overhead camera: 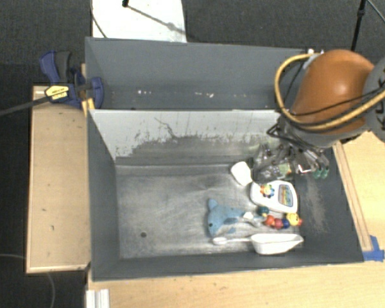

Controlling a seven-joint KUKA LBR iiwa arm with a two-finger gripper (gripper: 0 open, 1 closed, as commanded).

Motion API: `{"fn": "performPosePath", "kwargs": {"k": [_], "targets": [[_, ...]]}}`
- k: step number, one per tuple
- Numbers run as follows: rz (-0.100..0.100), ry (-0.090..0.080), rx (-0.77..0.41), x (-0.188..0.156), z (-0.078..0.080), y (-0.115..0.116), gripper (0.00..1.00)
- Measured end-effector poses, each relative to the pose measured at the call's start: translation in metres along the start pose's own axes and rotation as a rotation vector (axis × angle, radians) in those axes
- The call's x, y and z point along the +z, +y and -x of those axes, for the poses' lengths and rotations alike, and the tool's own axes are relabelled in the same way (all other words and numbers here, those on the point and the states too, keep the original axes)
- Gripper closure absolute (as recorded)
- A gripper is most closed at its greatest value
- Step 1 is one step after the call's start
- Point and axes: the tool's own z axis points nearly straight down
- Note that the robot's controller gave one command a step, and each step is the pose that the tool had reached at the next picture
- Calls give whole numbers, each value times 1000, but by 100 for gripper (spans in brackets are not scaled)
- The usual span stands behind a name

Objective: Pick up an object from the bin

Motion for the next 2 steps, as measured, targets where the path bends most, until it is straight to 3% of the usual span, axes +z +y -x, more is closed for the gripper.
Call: {"fn": "performPosePath", "kwargs": {"k": [1,2], "targets": [[3,8,7,-35,3,43,0],[4,13,10,-33,1,41,0]]}}
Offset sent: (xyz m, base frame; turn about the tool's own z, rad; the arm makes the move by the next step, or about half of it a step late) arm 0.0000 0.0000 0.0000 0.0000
